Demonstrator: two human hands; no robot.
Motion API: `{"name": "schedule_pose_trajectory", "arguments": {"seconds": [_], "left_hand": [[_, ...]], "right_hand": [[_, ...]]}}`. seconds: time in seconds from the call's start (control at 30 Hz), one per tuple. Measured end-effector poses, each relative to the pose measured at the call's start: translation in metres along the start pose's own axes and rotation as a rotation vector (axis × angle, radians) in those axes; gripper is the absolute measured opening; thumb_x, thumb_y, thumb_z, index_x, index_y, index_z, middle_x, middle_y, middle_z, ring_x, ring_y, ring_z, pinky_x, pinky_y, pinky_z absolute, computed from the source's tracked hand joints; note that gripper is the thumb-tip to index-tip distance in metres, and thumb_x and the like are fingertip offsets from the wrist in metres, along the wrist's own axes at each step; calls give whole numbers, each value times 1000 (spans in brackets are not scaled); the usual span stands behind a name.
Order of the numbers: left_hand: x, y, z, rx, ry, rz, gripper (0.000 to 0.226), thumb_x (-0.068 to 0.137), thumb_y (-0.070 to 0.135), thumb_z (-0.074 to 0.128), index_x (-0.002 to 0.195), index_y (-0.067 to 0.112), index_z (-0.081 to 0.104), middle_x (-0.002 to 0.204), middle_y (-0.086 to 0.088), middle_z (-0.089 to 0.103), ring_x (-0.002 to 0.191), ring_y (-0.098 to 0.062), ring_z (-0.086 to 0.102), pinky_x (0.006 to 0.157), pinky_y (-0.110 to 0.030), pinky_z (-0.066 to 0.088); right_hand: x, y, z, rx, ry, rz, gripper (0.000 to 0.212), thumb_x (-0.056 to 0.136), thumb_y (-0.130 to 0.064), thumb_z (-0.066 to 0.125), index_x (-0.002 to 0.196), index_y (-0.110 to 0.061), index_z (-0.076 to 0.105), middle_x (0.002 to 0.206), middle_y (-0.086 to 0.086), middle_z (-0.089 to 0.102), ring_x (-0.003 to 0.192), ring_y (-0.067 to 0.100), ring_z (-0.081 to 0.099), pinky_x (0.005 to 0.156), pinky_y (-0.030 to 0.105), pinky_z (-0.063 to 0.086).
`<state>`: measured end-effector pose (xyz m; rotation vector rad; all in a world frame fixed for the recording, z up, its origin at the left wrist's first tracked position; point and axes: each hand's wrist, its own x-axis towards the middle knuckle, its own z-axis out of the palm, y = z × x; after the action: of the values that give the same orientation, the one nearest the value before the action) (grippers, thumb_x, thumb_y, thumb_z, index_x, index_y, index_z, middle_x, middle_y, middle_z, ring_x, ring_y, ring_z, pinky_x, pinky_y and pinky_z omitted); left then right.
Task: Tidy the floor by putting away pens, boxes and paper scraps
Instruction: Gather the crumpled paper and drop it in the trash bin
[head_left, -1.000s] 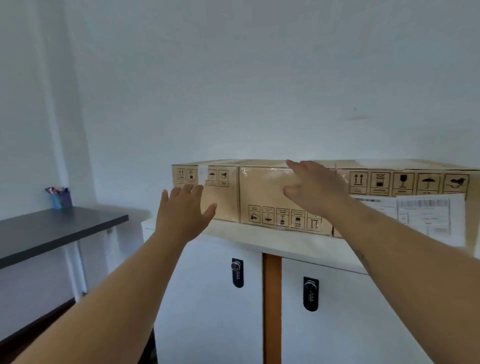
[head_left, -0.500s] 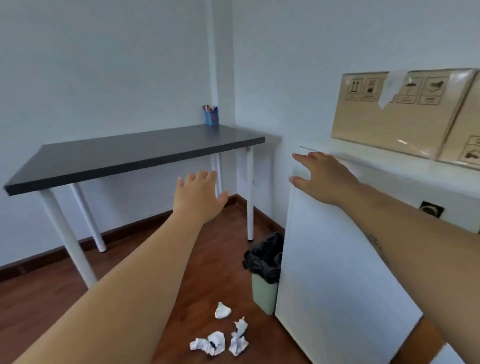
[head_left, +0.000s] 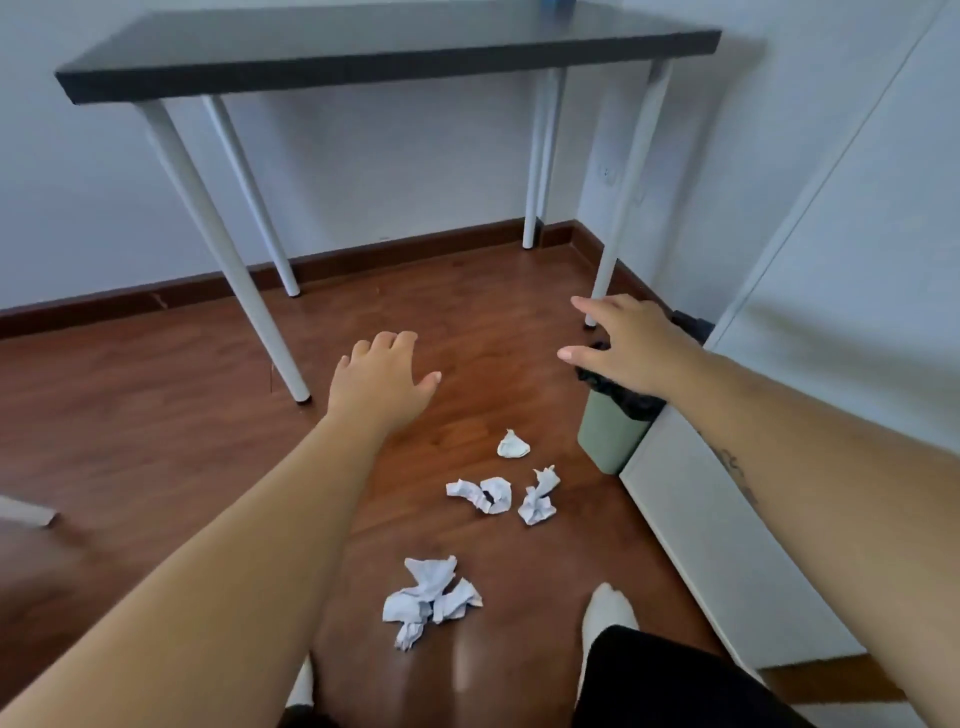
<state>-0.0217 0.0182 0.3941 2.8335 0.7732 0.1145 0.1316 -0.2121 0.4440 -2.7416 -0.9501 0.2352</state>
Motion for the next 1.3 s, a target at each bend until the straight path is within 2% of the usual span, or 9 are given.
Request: {"name": "schedule_pose_trajectory", "arguments": {"seconds": [0.17,0.37,0.6,0.77,0.9,1.0,1.13,1.2,1.3], "left_hand": [[-15,-27,75,-21,-108,-92,64,90,54,50,143,21,37,145,-6,43,130,-34,40,104,-50,38],[-40,-57,176,-13,-331,-184,66,88,54,53,143,23,34,150,-3,35,133,-31,35,107,-47,34],[-89,-95,275,63,-638,-220,91,76,49,69,149,34,15,159,-2,15,139,-33,26,105,-50,35],[-107,-127,332,203,-664,-168,103,76,50,70,150,37,0,160,-1,8,142,-32,21,103,-51,40],[-109,-139,361,259,-641,-92,115,73,47,75,150,38,-10,162,-3,-3,140,-35,24,100,-51,44],[-104,-141,382,245,-662,-21,119,71,41,79,150,42,-10,162,-5,-8,131,-37,33,93,-50,50],[-98,-137,409,206,-664,41,101,76,42,74,151,44,6,161,-9,1,116,-35,44,79,-42,53],[-97,-130,419,165,-661,46,87,77,41,72,147,44,21,157,-7,12,112,-33,46,78,-41,52],[-96,-122,428,-10,-653,-43,60,77,35,73,130,35,45,143,-11,29,106,-34,49,78,-42,52]], "right_hand": [[18,6,80,-6,-187,32,84,82,-60,62,150,-42,16,159,3,17,145,31,13,111,53,31],[33,16,193,-17,-391,46,93,77,-54,71,150,-42,16,159,6,16,143,33,17,113,47,29],[26,9,318,25,-588,29,96,72,-47,77,149,-39,20,156,4,20,142,34,17,109,49,34],[13,-5,420,67,-706,-16,77,75,-38,75,141,-24,39,145,8,37,133,31,35,104,41,37],[-1,-15,488,81,-808,-63,81,77,-37,74,146,-22,34,143,8,40,131,30,39,108,40,36],[-13,-11,519,34,-763,-93,64,77,-37,74,132,-23,45,128,7,41,118,32,41,94,42,45],[-12,4,522,26,-705,-212,21,90,-21,59,108,-10,58,106,10,45,111,33,47,84,35,39],[2,28,508,-48,-800,-316,23,96,-19,50,113,-6,60,87,1,44,116,28,49,89,29,32],[37,75,470,-58,-825,-272,25,92,-27,59,109,-9,65,107,10,56,111,31,54,92,34,41]]}}
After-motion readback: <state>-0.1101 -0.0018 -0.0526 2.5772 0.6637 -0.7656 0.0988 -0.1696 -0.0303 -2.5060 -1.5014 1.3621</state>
